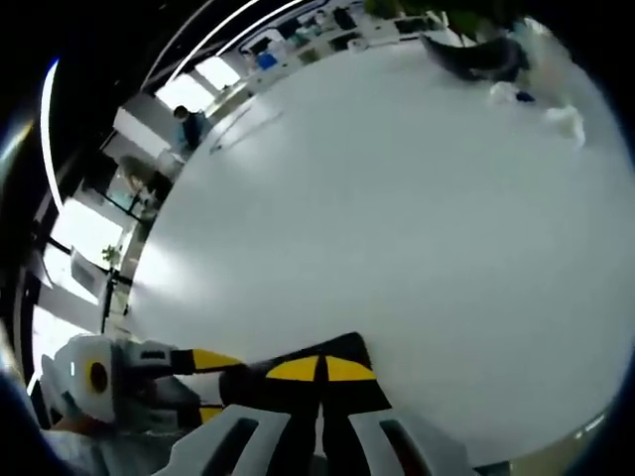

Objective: Press the specified remote control buttons in sequence, fully releasing each button before pressing the next.

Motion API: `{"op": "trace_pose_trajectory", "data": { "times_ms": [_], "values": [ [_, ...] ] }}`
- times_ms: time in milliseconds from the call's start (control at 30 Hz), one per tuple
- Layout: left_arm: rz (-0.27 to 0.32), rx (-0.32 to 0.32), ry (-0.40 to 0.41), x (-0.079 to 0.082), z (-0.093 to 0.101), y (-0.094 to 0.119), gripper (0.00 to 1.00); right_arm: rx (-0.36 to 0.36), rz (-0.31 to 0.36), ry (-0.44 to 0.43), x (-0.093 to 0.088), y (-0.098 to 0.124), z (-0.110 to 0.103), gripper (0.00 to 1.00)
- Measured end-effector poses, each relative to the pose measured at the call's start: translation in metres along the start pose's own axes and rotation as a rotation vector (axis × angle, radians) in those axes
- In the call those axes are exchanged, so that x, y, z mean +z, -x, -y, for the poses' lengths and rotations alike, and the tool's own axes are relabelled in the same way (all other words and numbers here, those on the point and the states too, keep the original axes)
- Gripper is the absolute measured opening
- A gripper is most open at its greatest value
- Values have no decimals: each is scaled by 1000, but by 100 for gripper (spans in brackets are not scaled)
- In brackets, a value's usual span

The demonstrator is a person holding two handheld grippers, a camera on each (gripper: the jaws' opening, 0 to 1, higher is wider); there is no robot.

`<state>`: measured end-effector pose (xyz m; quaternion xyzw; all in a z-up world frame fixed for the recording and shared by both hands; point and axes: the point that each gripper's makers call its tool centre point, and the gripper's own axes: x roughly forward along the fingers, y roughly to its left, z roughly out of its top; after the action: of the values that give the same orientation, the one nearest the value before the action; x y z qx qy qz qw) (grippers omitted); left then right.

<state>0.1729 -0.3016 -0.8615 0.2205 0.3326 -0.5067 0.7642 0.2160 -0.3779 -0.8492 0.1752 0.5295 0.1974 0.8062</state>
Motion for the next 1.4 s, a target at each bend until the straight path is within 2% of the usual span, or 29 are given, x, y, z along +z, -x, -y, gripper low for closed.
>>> {"op": "trace_pose_trajectory", "data": {
  "times_ms": [367,567,700,767,933,1000,1133,1200,1400],
  "values": [
    [-1,-1,-3,0,0,0,24,-5,0,25,-1,-1,-1,0],
    [2,-7,-8,1,0,0,25,13,25,-19,0,-1,0,0],
    [6,-6,-6,1,-1,0,25,44,35,-83,1,-2,1,0],
    [7,-8,-7,1,-1,0,25,47,36,-83,2,-2,1,0],
    [10,-9,-16,1,-1,0,25,31,55,-104,1,-2,2,0],
    [12,-9,-18,1,-1,-1,25,23,67,-137,2,-2,2,0],
    [17,-12,-11,2,0,-2,25,2,74,-131,2,-2,1,0],
    [19,-12,-10,2,0,-2,25,2,78,-99,2,-2,2,0],
    [19,-15,-13,2,1,-2,25,25,71,-138,2,-1,5,0]
  ]
}}
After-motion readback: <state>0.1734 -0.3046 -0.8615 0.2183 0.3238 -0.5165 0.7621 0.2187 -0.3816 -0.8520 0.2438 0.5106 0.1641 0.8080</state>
